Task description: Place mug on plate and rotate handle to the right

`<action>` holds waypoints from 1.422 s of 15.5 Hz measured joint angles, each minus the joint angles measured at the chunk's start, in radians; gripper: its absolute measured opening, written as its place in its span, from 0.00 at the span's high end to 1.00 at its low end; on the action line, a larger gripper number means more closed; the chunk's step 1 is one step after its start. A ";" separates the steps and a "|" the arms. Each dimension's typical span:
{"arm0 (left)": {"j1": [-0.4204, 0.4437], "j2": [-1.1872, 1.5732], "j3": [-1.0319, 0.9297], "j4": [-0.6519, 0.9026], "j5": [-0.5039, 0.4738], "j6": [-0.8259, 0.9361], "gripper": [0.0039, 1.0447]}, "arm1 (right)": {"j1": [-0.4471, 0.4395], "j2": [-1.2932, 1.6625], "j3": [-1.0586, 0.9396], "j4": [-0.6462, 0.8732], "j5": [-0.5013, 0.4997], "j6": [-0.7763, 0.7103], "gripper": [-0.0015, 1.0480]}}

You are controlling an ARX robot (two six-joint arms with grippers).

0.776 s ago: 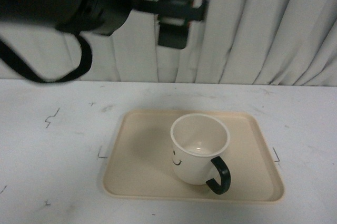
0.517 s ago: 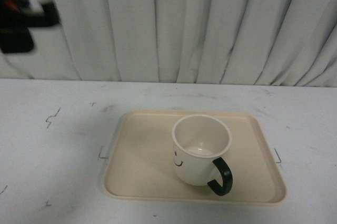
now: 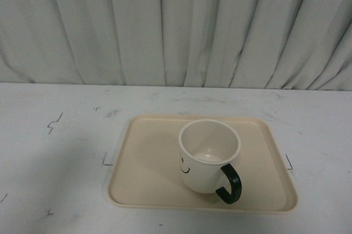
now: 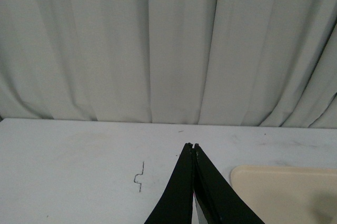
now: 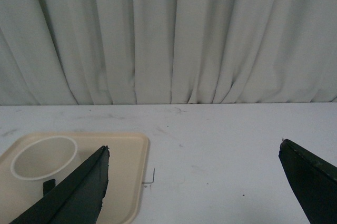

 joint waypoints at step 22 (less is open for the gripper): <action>0.196 -0.852 -0.169 -0.681 0.212 0.000 0.99 | 0.000 0.000 0.000 0.000 0.000 0.000 0.06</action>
